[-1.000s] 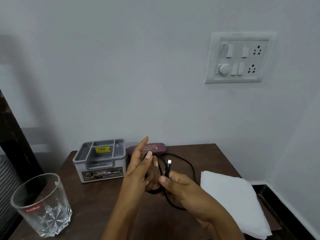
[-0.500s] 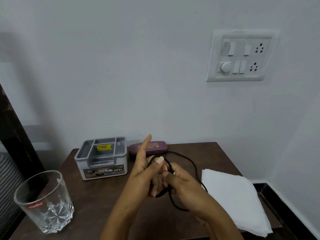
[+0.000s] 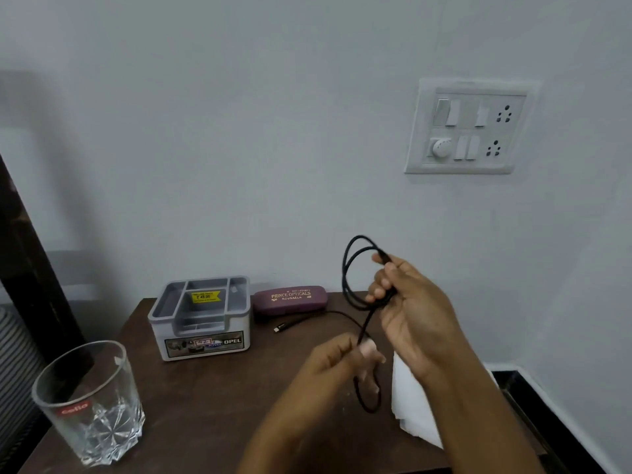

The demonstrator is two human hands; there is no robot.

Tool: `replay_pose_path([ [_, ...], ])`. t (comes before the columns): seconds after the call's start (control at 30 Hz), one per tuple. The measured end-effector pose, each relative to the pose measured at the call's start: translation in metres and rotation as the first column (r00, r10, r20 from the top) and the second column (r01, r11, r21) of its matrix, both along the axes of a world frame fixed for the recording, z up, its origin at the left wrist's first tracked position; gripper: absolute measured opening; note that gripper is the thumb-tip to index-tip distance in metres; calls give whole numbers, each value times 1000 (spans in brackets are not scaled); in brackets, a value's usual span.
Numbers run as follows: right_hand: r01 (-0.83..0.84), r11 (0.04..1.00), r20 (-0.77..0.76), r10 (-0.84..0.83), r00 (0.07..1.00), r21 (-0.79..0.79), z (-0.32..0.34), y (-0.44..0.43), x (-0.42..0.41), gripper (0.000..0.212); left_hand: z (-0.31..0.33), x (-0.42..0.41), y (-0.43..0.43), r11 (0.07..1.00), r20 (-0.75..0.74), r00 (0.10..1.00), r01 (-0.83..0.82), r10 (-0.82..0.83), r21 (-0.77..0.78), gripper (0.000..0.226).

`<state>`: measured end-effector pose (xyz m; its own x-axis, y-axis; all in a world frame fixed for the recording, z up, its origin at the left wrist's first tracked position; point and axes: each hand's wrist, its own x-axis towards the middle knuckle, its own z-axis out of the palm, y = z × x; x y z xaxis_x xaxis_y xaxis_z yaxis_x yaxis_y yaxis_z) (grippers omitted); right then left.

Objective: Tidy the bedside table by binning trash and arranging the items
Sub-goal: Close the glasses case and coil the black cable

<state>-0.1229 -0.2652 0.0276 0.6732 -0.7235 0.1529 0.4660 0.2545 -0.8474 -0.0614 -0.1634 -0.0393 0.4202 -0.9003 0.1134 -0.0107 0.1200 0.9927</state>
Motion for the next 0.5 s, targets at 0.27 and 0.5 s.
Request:
replay_pose_path([
  [0.27,-137,495,-389,-453,802,-858,15,-34,-41,19,1,22,14,903,784,477,-355,398,-243,15],
  [0.5,-451,336,-561,-428,709,-827,7,-24,-42,20,17,1,23,681,761,261,-667,594,-303,11],
])
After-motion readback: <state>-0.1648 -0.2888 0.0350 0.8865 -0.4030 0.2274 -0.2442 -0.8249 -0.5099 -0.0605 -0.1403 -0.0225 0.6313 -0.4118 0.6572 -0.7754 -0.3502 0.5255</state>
